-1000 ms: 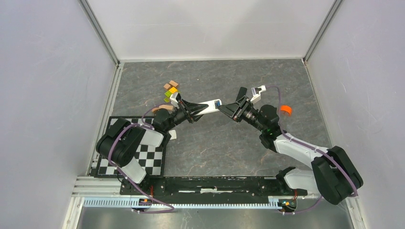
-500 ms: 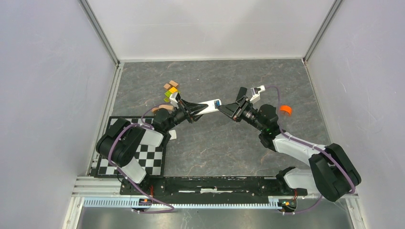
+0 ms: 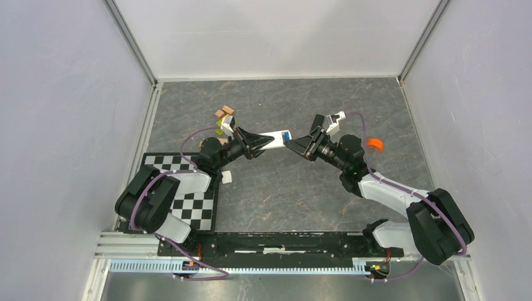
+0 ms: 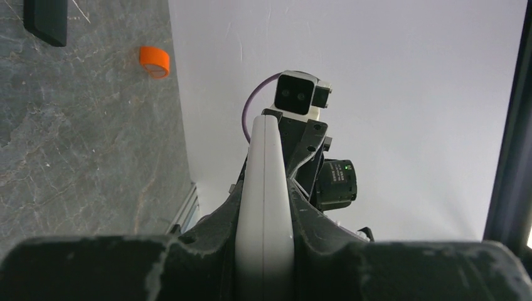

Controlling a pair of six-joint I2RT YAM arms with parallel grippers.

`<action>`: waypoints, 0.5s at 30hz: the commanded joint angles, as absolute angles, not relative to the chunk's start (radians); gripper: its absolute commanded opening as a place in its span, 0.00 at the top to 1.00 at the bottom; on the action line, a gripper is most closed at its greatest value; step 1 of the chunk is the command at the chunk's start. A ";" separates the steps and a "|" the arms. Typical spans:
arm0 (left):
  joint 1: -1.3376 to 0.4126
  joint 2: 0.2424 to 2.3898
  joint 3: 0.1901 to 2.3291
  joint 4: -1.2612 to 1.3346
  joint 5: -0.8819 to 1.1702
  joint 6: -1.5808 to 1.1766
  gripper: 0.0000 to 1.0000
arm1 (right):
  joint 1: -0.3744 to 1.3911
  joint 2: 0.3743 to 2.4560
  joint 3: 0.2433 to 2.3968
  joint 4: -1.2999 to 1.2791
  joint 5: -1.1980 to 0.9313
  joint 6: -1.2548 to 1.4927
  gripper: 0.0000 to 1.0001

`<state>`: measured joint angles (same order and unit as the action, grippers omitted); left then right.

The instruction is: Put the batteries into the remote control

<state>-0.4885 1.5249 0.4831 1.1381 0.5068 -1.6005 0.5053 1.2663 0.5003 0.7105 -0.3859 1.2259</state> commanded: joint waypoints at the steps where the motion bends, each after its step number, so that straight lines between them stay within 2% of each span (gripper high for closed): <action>1: -0.515 1.429 0.538 1.157 0.631 -1.496 0.98 | 0.489 1.287 0.497 0.739 -0.389 1.201 0.70; 4: -0.505 1.392 0.544 1.065 0.626 -1.442 0.98 | 0.472 1.287 0.469 0.874 -0.463 1.203 0.56; 6: -0.502 1.374 0.550 1.008 0.617 -1.407 0.98 | 0.466 1.286 0.470 0.912 -0.520 1.180 0.43; 9: -0.499 1.359 0.554 0.962 0.611 -1.378 0.98 | 0.466 1.263 0.468 0.940 -0.559 1.143 0.29; 12: -0.497 1.361 0.555 0.960 0.612 -1.374 0.98 | 0.462 1.223 0.463 0.927 -0.563 1.104 0.24; 15: -0.498 1.365 0.554 0.966 0.616 -1.375 0.98 | 0.457 1.207 0.464 0.913 -0.563 1.090 0.23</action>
<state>-0.4953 1.3804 0.5190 0.9630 0.5865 -1.4319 0.4648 1.2484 0.4694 0.8600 -0.5289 1.1469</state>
